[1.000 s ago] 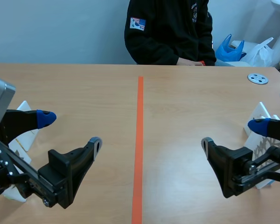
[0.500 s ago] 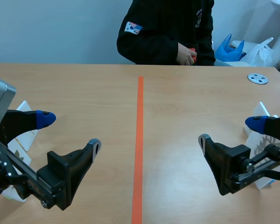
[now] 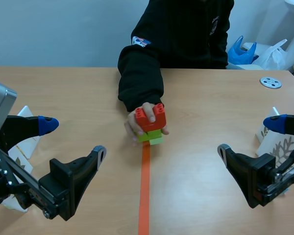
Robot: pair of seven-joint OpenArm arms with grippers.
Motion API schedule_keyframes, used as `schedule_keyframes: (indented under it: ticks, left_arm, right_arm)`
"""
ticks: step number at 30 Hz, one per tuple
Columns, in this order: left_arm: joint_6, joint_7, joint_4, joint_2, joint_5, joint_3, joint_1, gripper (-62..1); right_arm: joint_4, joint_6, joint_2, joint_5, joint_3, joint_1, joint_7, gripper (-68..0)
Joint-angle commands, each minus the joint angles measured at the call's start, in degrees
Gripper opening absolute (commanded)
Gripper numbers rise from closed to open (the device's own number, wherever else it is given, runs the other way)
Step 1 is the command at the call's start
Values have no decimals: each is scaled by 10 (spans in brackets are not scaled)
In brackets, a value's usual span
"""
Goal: Sort the leaf by its shape. The table is split by an orange tape line. A compound leaf with several leaflets goes to the left side, a simple leaf with one blade goes to the right side. Return to the home posture when a red brick is placed on the table.
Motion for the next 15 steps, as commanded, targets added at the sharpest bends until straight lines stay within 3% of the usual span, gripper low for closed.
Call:
schedule_keyframes:
  ticks: [1, 15]
  left_arm:
    - [-1, -6, 2, 0, -3, -3, 3, 14]
    - [-1, -7, 2, 0, -3, -3, 3, 14]
  right_arm:
    - [7, -3, 5, 8, 6, 8, 9, 4]
    - [7, -7, 5, 12, 6, 8, 6, 4]
